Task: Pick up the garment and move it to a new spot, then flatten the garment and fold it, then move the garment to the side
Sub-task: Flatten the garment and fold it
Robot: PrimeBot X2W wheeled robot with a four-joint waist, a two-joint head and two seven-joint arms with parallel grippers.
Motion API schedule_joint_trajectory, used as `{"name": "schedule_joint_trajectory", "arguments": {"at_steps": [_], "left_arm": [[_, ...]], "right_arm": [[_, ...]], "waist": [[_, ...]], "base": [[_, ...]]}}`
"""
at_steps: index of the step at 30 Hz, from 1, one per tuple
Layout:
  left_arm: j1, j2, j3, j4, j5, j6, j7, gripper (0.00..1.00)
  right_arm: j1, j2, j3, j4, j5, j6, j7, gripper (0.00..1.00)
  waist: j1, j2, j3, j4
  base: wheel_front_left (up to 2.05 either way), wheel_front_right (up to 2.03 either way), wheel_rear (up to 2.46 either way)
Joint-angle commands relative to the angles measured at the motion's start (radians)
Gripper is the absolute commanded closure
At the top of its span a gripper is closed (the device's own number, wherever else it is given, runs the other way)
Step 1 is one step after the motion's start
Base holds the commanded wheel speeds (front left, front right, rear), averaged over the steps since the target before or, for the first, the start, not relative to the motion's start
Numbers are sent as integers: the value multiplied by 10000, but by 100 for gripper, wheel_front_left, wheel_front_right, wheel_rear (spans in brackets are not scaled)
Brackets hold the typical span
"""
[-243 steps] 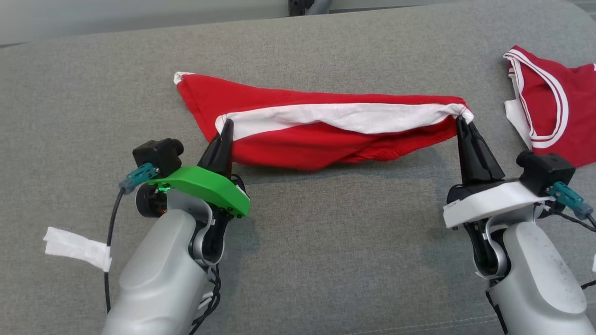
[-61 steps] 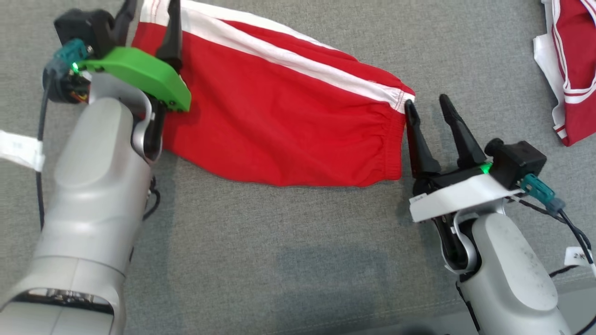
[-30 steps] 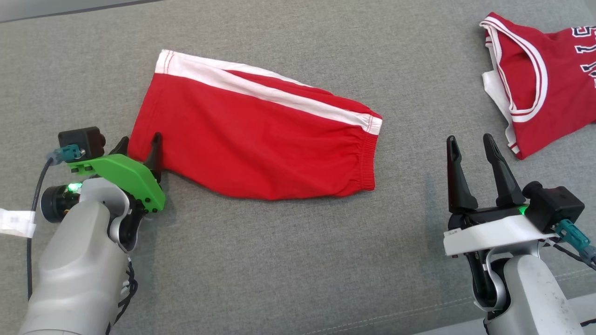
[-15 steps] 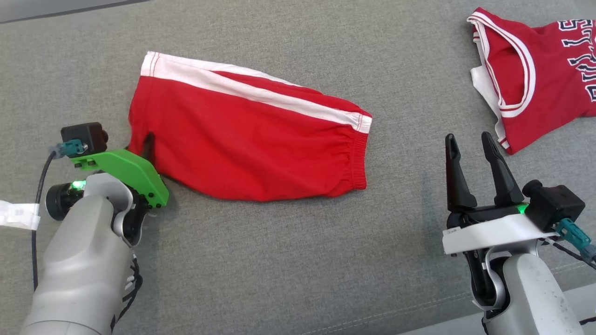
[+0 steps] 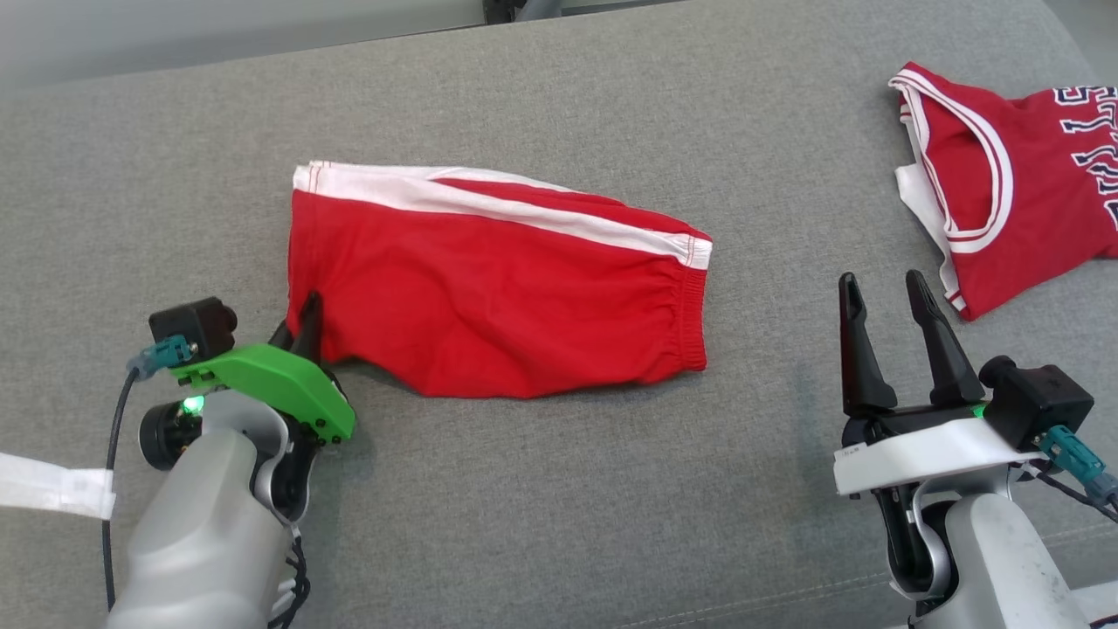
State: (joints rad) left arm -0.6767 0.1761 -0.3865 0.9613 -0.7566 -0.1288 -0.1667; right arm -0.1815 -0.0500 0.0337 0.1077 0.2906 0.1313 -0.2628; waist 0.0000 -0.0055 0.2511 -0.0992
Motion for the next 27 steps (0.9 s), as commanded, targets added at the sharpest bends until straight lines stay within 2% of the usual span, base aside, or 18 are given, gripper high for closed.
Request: {"name": "schedule_joint_trajectory", "arguments": {"at_steps": [1, 5, 12, 19, 20, 21, 22, 27], "left_arm": [[472, 43, 20, -188, -138, -21, -171, 100], [1248, 29, 112, -652, -329, 65, -405, 100], [2570, -95, 257, -1884, -509, 591, -512, 100], [3134, -70, 226, -2697, -529, 1031, -357, 98], [3188, -50, 225, -2806, -528, 1067, -359, 79], [3218, 2, 232, -2918, -476, 1126, -410, 53], [3240, 69, 247, -3015, -406, 1192, -465, 0], [3469, 269, 365, -3502, -228, 1385, -676, 0]], "right_arm": [[198, -14, -16, 79, -83, -13, -26, 0], [352, -14, -19, 171, -144, -13, -26, 0], [506, -15, 52, 285, -184, -13, -26, 0], [465, -17, 187, 481, -194, -13, -26, 0], [453, -15, 201, 507, -191, -13, -18, 0], [449, -17, 215, 537, -196, -13, 3, 0], [453, -17, 225, 568, -204, -13, 22, 0], [554, -15, 197, 716, -232, -13, 117, 0]], "waist": [[0, 55, -409, 359], [0, 55, -683, 596], [0, 55, -893, 802], [0, 55, -993, 819], [0, 55, -1012, 815], [0, 55, -1032, 813], [0, 55, -1053, 810], [0, 55, -1212, 847]], "base": [[0, 0, 0], [0, 0, 0], [0, 0, 0], [0, 0, 0], [0, 0, 0], [0, 0, 0], [0, 0, 0], [0, 0, 0]]}}
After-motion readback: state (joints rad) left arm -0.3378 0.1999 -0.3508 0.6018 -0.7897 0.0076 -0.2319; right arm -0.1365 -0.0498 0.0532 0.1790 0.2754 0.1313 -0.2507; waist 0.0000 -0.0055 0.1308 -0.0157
